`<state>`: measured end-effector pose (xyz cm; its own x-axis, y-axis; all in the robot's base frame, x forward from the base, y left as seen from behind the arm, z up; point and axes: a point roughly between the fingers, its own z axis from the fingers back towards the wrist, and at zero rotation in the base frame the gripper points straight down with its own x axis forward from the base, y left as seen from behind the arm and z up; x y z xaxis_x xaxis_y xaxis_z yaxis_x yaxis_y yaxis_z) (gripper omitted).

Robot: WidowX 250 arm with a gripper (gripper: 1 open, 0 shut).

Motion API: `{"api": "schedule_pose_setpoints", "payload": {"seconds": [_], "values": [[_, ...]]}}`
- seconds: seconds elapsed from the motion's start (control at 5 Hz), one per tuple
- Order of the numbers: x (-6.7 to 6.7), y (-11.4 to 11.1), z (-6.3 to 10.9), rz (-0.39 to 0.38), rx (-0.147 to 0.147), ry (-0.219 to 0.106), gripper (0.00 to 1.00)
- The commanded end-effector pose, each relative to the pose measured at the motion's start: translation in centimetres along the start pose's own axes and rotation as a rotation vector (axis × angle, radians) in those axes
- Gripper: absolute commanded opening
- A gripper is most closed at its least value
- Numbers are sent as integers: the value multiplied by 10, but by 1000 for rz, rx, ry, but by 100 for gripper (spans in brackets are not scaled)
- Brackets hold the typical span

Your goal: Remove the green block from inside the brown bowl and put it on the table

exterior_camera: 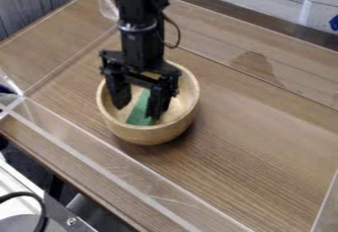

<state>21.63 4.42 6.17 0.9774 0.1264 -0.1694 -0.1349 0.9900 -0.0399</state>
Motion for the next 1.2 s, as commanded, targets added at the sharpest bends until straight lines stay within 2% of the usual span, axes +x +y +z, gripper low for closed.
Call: {"api": "schedule_pose_setpoints", "payload": {"seconds": [0.0, 0.2, 0.6, 0.8, 1.0], "values": [[6, 7, 2, -16, 4, -36, 100], [7, 12, -2, -37, 5, -38, 100], [3, 10, -4, -34, -14, -53, 100], [4, 14, -5, -18, -11, -73, 100], [6, 18, -5, -2, -8, -94, 0]]}}
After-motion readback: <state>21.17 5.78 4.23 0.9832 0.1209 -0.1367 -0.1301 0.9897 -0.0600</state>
